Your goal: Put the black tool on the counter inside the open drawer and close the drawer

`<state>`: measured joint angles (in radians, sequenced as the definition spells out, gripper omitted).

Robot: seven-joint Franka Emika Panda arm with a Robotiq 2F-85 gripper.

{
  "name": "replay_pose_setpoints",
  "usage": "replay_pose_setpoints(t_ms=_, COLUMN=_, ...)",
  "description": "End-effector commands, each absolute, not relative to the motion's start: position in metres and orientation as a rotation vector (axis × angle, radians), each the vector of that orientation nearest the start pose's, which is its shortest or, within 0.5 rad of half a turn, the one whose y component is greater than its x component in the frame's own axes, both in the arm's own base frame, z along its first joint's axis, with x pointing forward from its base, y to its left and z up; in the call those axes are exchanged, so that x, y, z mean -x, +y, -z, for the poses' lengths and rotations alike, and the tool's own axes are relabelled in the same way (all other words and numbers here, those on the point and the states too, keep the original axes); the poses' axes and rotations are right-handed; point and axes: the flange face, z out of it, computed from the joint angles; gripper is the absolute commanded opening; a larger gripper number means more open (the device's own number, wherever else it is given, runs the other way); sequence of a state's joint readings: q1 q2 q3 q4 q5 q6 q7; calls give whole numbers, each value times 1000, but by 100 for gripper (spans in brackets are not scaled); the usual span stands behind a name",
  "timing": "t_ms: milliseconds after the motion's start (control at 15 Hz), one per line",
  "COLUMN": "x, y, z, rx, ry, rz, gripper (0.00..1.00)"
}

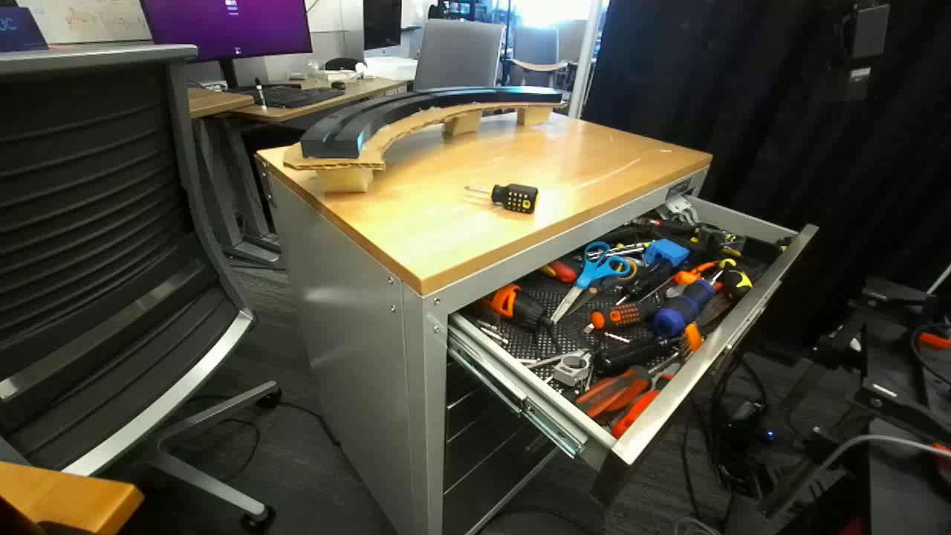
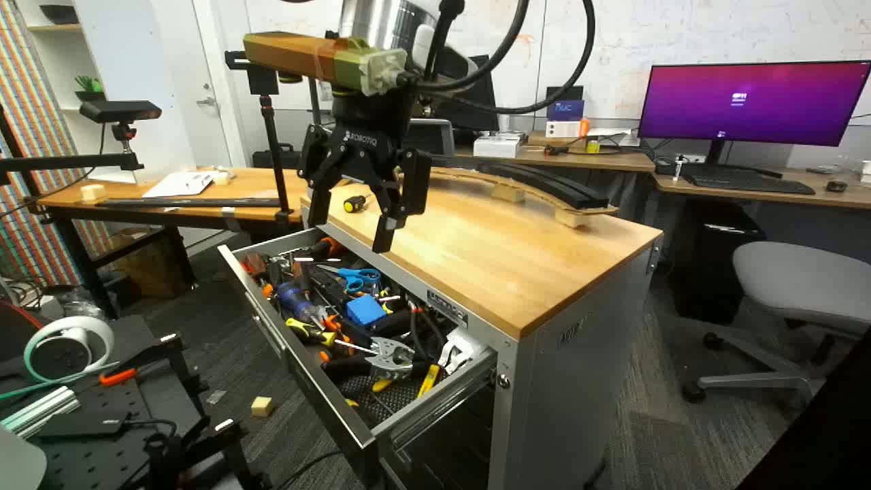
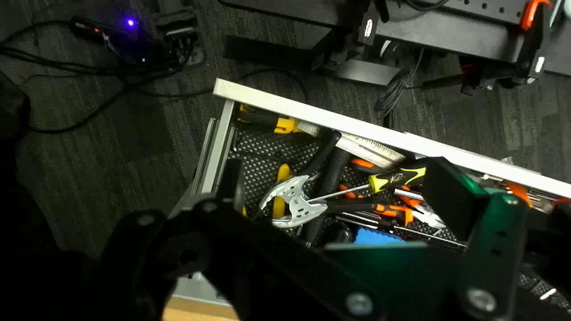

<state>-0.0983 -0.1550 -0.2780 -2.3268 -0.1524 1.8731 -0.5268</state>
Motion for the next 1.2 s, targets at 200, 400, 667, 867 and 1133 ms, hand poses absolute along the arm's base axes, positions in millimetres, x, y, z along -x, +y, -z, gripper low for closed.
replay_pose_setpoints(t_ms=200, x=-416, y=-177, z=-382, rx=3044, ry=-347, rz=-474, gripper=100)
replay_pose_setpoints(t_ms=400, x=-440, y=-174, z=-374, rx=3019, ry=-453, rz=-415, gripper=100)
replay_pose_setpoints(t_ms=667, x=-512, y=-98, z=-351, rx=2933, ry=-781, rz=-431, gripper=100)
replay_pose_setpoints(t_ms=867, x=-552, y=-24, z=-330, rx=2898, ry=-1022, rz=-508, gripper=100)
replay_pose_setpoints(t_ms=1133, x=-594, y=79, z=-299, rx=2871, ry=-1209, rz=-500, gripper=100)
